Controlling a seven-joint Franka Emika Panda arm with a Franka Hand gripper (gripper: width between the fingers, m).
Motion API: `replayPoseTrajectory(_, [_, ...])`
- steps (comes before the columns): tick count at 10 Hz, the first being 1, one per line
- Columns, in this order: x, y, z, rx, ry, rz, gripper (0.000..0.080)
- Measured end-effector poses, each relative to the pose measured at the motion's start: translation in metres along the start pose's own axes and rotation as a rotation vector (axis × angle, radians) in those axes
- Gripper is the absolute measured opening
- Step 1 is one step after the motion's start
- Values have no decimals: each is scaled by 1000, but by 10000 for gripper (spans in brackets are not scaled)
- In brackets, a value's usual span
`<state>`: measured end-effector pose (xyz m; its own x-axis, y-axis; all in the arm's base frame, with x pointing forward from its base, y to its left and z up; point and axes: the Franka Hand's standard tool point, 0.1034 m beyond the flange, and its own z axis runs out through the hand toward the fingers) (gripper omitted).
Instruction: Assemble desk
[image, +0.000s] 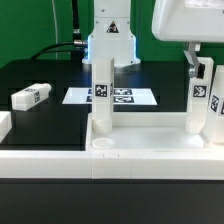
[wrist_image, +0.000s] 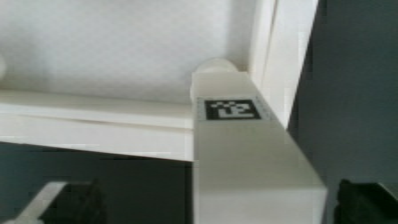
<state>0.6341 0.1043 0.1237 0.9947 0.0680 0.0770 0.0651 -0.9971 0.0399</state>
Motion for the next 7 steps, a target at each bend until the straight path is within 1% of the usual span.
replayPoseTrajectory(1, [0, -1, 1, 0, 0, 1, 630])
replayPoseTrajectory(2, [0, -2, 2, 0, -1, 0, 630])
replayPoseTrajectory(3, [0, -2, 4, 0, 2, -5, 406])
replayPoseTrajectory(4, [2, -2, 6, -2, 16, -5, 288])
replayPoseTrajectory(7, [2, -2, 6, -3, 17, 4, 288])
